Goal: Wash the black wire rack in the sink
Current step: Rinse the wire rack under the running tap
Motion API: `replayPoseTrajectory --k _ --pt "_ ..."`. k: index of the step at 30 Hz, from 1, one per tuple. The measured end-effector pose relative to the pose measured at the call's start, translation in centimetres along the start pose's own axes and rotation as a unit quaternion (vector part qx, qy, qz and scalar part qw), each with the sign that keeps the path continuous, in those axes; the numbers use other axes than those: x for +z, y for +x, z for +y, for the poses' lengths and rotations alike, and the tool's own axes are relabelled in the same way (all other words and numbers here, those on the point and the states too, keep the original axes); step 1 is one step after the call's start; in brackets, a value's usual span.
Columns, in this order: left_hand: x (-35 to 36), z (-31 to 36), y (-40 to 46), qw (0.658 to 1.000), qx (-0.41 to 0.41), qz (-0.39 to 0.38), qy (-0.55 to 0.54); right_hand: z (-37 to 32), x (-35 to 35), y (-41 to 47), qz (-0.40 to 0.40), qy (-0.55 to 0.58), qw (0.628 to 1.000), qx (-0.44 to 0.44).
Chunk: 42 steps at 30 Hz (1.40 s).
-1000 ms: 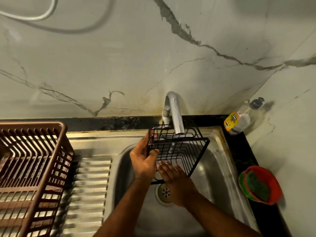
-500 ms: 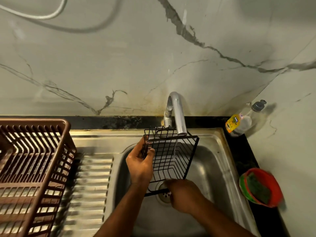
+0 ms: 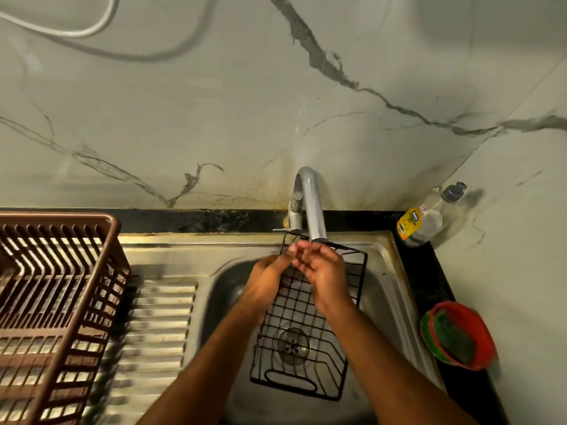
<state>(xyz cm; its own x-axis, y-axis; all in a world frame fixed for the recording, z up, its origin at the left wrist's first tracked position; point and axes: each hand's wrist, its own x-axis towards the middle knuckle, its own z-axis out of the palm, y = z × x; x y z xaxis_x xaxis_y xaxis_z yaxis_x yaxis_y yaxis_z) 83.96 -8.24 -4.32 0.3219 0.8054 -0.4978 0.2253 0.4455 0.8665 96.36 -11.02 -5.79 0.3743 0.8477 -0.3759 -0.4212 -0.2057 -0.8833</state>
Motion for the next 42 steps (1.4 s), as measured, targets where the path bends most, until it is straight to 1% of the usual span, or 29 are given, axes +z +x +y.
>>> replayPoseTrajectory --k 1,2,3,6,9,11,14,16,17,19,20,21,23,26,27,29,30,31,33,35,37,38,39,40,41,42 --pt "0.2 -0.6 -0.2 0.999 -0.018 -0.005 -0.029 -0.2 0.4 0.6 0.004 0.086 0.995 0.041" --pt "0.3 -1.3 -0.2 0.998 -0.038 0.004 -0.059 0.1 0.6 0.8 0.002 0.113 0.990 0.079" --pt "0.4 -1.8 -0.4 0.995 -0.055 0.018 -0.084 0.6 0.8 0.5 -0.014 0.106 0.988 0.113" --pt "0.2 -3.0 -0.6 0.986 -0.094 0.046 -0.133 2.7 0.5 -1.3 -0.051 0.041 0.976 0.208" --pt "-0.1 -3.8 -0.6 0.979 -0.119 0.059 -0.157 4.0 -0.7 -3.0 -0.041 -0.019 0.958 0.283" --pt "-0.3 -4.0 -0.4 0.978 -0.115 0.064 -0.164 4.9 -1.7 -4.3 -0.036 -0.102 0.936 0.334" --pt "-0.5 -3.7 -0.2 0.978 -0.101 0.069 -0.169 5.8 -2.1 -6.2 -0.057 -0.222 0.892 0.389" --pt "-0.4 -3.9 -0.1 0.980 -0.098 0.062 -0.161 5.8 -1.7 -6.3 -0.065 -0.291 0.869 0.394" --pt "-0.3 -4.0 -0.3 0.980 -0.097 0.059 -0.163 5.6 -1.5 -6.0 -0.081 -0.330 0.856 0.390" --pt "0.0 -4.3 -0.4 0.982 -0.084 0.063 -0.160 4.8 -1.0 -4.8 -0.117 -0.390 0.839 0.360" --pt "0.1 -4.5 -0.5 0.983 -0.079 0.060 -0.153 4.1 -0.6 -3.8 -0.124 -0.400 0.846 0.329" --pt "0.2 -4.6 -0.6 0.985 -0.076 0.056 -0.143 3.5 -0.2 -2.6 -0.115 -0.403 0.861 0.288" --pt "0.4 -4.4 -1.0 0.987 -0.077 0.039 -0.134 2.0 1.0 -0.1 -0.057 -0.387 0.896 0.209" --pt "0.7 -4.2 -1.5 0.987 -0.078 0.036 -0.135 1.2 2.4 2.3 0.002 -0.309 0.938 0.155" --pt "0.6 -4.0 -1.5 0.988 -0.073 0.044 -0.132 1.4 2.5 2.4 0.015 -0.263 0.952 0.156" --pt "0.3 -4.0 -1.3 0.990 -0.059 0.053 -0.119 2.1 2.2 1.6 0.026 -0.129 0.973 0.190" --pt "0.0 -4.1 -1.1 0.991 -0.054 0.057 -0.108 2.5 1.8 0.9 0.021 -0.085 0.972 0.219" --pt "-0.2 -4.1 -1.0 0.991 -0.052 0.064 -0.101 2.9 1.1 0.1 0.014 -0.079 0.964 0.253" --pt "-0.6 -4.4 -0.7 0.989 -0.058 0.085 -0.102 4.0 -0.3 -2.0 -0.002 -0.136 0.937 0.323" --pt "-1.1 -4.5 -0.3 0.988 -0.050 0.102 -0.104 5.5 -1.5 -4.1 -0.035 -0.229 0.898 0.375" --pt "-1.1 -4.5 -0.1 0.989 -0.039 0.094 -0.106 6.7 -2.2 -5.5 -0.076 -0.318 0.859 0.394" --pt "-1.0 -4.6 -0.1 0.990 -0.038 0.090 -0.104 7.0 -2.3 -5.6 -0.085 -0.347 0.847 0.394" --pt "-0.9 -4.6 -0.1 0.990 -0.038 0.092 -0.101 6.9 -2.3 -5.4 -0.086 -0.362 0.841 0.392" --pt "-0.8 -4.7 -0.1 0.989 -0.037 0.098 -0.106 6.5 -2.2 -5.0 -0.081 -0.367 0.844 0.383" --pt "-0.9 -4.7 -0.1 0.987 -0.034 0.107 -0.117 5.9 -2.0 -4.3 -0.070 -0.358 0.856 0.366" --pt "-1.0 -4.7 0.0 0.985 -0.032 0.113 -0.129 5.1 -1.8 -3.6 -0.051 -0.335 0.876 0.343"
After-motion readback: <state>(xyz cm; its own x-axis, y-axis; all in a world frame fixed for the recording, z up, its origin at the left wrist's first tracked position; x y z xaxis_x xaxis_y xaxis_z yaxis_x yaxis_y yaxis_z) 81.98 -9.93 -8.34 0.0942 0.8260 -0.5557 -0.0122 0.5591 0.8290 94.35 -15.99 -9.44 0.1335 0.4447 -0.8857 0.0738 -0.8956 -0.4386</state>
